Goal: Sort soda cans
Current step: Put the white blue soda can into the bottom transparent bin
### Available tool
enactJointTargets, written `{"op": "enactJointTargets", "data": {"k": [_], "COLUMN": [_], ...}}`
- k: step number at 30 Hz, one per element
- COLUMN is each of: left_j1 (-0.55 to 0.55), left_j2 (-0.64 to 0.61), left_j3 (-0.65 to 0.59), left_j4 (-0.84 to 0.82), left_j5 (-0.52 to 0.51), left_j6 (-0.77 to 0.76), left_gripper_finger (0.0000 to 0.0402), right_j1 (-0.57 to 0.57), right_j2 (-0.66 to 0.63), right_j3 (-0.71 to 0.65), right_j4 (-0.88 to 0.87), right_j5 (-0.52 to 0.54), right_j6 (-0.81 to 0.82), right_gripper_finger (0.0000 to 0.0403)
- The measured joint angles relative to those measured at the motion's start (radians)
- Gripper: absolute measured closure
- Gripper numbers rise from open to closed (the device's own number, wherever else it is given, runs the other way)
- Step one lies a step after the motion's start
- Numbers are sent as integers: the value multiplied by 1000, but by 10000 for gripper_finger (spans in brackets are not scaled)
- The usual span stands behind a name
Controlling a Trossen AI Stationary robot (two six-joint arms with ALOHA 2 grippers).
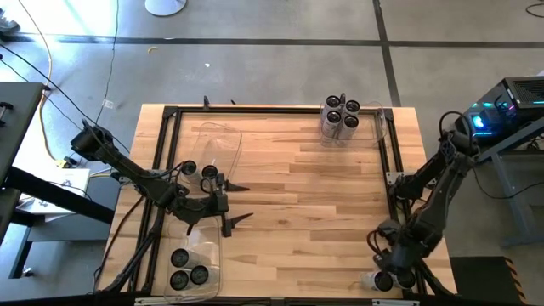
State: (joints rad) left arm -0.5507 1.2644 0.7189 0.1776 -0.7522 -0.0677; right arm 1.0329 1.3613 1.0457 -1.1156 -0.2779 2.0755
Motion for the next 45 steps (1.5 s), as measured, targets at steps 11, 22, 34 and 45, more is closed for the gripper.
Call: {"op": "enactJointTargets", "data": {"k": [11, 22, 34, 45], "left_j1": [0, 0, -58, -80], "left_j2": [0, 0, 0, 0], "left_j3": [0, 0, 0, 0], "left_j4": [-1, -62, -343, -360], "left_j5": [-3, -3, -88, -99], "left_j6": [0, -34, -273, -308], "left_gripper_finger": [58, 58, 58, 58], "right_j1": [-396, -666, -755, -763], "right_j2": [86, 613, 971, 1010], "right_j3": [137, 742, 1284, 1292], "right_j4": [-79, -334, -464, -404], "right_j5": [168, 173, 153, 186], "right_j6": [-567, -1222, -1498, -1535], "right_gripper_finger": [162, 162, 162, 84]}}
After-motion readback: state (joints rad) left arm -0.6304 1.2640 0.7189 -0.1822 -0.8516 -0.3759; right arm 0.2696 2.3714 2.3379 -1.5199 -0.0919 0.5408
